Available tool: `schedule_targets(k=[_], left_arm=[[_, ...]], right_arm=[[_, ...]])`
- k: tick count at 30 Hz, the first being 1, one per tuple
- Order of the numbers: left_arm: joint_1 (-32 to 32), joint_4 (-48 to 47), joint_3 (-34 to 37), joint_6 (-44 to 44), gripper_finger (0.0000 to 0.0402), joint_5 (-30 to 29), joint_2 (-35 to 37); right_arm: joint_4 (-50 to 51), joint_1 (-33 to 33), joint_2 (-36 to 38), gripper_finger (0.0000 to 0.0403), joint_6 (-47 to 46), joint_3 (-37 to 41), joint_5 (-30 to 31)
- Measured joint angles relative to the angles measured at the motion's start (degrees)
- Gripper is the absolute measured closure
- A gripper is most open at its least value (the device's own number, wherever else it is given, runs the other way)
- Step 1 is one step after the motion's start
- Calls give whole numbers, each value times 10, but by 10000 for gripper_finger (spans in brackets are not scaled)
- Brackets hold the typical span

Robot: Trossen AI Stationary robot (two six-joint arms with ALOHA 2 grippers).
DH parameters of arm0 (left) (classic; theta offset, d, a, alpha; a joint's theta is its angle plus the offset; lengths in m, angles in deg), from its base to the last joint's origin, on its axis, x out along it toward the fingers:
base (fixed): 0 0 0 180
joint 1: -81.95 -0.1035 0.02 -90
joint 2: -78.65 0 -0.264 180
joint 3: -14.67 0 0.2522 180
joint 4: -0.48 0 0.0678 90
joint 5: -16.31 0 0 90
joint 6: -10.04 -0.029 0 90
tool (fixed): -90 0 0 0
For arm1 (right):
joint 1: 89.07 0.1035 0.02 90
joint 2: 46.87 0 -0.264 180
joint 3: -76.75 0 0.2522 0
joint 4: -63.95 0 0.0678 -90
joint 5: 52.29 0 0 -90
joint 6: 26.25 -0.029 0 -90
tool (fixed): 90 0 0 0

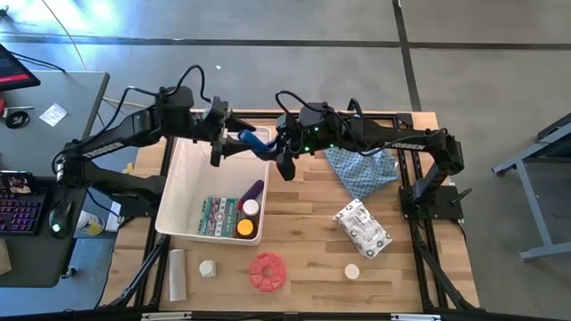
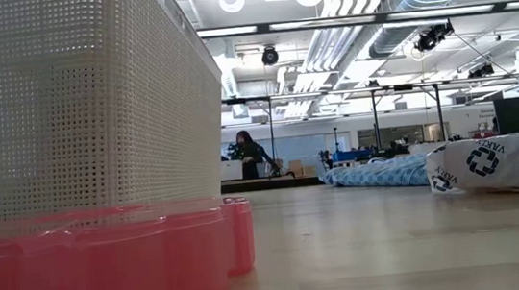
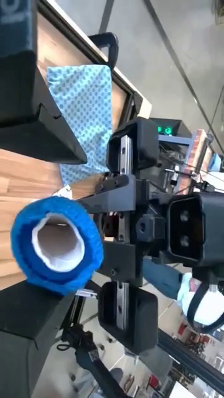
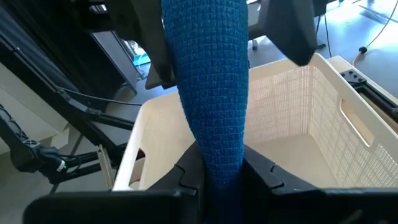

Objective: Pick & place medical supplies in basket/bin
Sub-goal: Put the blue rolled gauze into the white bin

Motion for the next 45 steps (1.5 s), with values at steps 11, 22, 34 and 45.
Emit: schedule_targets(k=[11, 22, 34, 45], left_arm=[[0, 23, 0, 5, 148, 5, -12], [0, 18, 0, 5, 302, 29, -12], [0, 11, 1, 4, 285, 26, 8], [-1, -141, 0, -42, 280, -89, 47]], right_arm=[[0, 0, 0, 345, 2, 0, 30], [11, 0, 1, 343, 2, 0, 39], [63, 0, 11, 273, 2, 0, 40], [247, -9, 63, 181, 2, 0, 72]])
